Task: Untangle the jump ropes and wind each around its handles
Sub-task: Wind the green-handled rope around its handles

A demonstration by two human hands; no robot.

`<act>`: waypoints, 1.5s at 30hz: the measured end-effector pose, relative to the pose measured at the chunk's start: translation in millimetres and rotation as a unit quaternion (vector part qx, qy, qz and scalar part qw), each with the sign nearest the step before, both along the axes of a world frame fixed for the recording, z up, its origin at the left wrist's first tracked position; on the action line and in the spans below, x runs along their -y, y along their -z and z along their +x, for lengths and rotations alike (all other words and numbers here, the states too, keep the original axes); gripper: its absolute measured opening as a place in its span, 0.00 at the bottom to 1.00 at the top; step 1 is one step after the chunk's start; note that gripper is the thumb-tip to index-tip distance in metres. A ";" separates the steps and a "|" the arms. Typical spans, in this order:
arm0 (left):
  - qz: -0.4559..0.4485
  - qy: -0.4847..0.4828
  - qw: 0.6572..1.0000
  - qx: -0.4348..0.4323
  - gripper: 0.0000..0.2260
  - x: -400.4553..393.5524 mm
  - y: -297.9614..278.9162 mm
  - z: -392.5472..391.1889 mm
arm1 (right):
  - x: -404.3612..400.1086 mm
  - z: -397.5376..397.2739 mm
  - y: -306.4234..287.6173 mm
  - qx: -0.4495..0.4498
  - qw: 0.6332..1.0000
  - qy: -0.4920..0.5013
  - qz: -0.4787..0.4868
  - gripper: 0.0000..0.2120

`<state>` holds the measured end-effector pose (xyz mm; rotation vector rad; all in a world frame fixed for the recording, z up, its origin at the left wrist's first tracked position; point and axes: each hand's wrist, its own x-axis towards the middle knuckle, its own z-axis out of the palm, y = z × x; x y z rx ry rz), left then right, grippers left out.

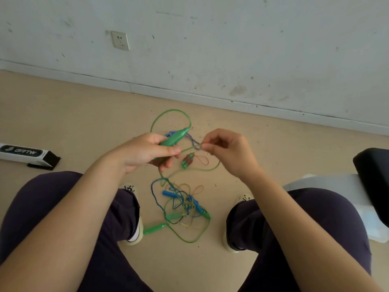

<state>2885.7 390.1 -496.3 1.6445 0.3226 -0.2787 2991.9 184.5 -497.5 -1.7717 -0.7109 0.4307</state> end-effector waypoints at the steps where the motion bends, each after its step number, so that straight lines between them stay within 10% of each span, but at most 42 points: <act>1: 0.020 -0.012 1.000 -0.001 0.11 -7.2 -2.1 -2.4 | 3.2 5.9 -1.4 0.002 0.999 0.032 0.016 0.06; 13: 0.009 -0.043 0.999 0.012 0.07 25.6 13.1 8.3 | -7.2 -12.6 5.7 -0.034 0.993 -0.091 -0.068 0.11; 23: 0.144 0.026 0.989 -0.016 0.03 -1.4 4.6 0.0 | 8.6 14.6 3.6 0.041 0.993 0.103 -0.049 0.05; 33: 0.045 -0.015 0.999 0.010 0.03 23.7 8.8 7.1 | -7.7 -9.5 12.5 -0.010 0.991 -0.085 -0.103 0.15; 45: 0.131 -0.079 0.988 0.024 0.06 15.1 9.3 7.6 | 1.0 3.8 5.7 -0.002 0.994 0.061 -0.086 0.03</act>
